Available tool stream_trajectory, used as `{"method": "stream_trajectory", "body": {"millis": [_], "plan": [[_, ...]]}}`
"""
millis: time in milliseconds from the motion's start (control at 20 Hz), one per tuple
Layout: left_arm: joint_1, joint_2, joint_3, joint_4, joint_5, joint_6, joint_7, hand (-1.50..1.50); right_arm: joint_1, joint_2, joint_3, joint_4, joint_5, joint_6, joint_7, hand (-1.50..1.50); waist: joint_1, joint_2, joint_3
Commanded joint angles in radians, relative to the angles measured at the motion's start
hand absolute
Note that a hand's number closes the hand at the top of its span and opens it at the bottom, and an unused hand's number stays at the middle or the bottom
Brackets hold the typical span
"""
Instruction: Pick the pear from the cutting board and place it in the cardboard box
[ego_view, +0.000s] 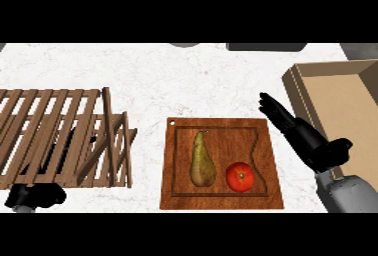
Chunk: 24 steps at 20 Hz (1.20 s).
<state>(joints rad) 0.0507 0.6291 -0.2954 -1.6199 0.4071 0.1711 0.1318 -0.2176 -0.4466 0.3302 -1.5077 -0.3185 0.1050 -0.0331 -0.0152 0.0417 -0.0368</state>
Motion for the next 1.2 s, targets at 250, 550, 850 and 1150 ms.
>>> {"method": "stream_trajectory", "body": {"millis": [250,550,850,1150], "plan": [[-0.026,-0.029,0.180,0.055,0.172,-0.040,-0.138,0.00,-0.113,0.051,0.000,-0.126,0.138,-0.213,0.130,-1.50,0.035,-0.059,0.034],[-0.029,-0.063,0.151,0.093,0.201,-0.028,-0.137,0.00,-0.083,0.074,0.006,-0.239,0.426,-0.477,-0.098,-1.50,-0.006,-0.059,0.039],[-0.022,-0.078,0.129,0.079,0.183,0.008,-0.160,0.00,-0.040,-0.015,0.215,-0.362,0.666,-0.431,0.088,-1.50,-0.015,-0.064,0.033],[-0.005,-0.058,0.119,0.093,0.180,-0.002,-0.181,0.00,-0.131,-0.175,0.287,-0.323,0.867,-0.223,0.414,-1.50,0.001,-0.064,0.027]]}}
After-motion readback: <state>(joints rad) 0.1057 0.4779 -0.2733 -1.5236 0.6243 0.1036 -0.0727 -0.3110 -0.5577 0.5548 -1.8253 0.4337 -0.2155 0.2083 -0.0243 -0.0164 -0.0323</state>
